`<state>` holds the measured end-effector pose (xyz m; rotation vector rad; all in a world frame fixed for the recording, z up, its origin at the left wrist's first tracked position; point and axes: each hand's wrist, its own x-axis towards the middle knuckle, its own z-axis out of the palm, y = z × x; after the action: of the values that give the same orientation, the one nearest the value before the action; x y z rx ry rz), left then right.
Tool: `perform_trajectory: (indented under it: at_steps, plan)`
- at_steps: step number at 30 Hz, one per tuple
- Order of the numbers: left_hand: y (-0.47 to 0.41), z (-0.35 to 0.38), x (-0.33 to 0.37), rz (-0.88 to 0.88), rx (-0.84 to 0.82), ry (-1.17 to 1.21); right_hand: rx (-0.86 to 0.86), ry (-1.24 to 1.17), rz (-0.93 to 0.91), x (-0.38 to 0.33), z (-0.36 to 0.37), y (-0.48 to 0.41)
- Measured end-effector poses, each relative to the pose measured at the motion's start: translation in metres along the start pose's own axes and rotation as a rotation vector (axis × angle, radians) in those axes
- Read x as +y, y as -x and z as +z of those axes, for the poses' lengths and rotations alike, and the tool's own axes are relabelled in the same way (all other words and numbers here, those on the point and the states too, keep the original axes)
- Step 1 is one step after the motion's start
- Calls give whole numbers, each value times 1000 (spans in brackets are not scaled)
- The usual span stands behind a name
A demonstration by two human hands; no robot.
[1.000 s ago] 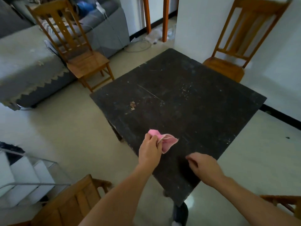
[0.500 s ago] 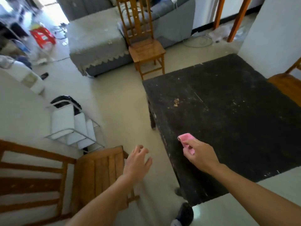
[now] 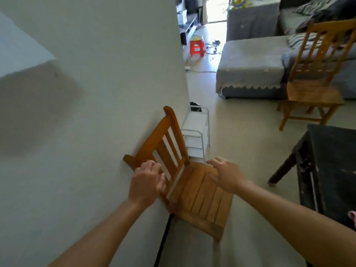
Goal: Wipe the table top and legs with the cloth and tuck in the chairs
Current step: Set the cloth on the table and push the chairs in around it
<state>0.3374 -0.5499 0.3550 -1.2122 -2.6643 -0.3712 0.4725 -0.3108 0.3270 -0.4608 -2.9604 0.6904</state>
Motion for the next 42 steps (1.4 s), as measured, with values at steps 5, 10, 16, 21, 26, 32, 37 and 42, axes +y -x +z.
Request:
perform_trajectory:
  at_steps: [5,10,16,21,26,32,37,42]
  plan:
    - [30,-30,-63,-133,66,-67,-14,28,-217,-85,30,-73]
    - [48,-38,-101,-334,118,-97,-60,110,-405,-158,48,-150]
    - [58,-33,-109,-401,116,-136,-302,208,-450,-183,104,-208]
    - [45,-32,-105,-447,61,-141,-255,323,-522,-169,120,-213]
    - [24,-34,-106,-454,36,-89,-193,308,-588,-135,101,-204]
    - [-28,-15,-103,-399,9,-15,-184,260,-649,-77,63,-173]
    - [-93,13,-94,-268,-12,72,-214,238,-638,-42,35,-136]
    - [-147,43,-68,-68,-75,193,-242,241,-624,-26,24,-86]
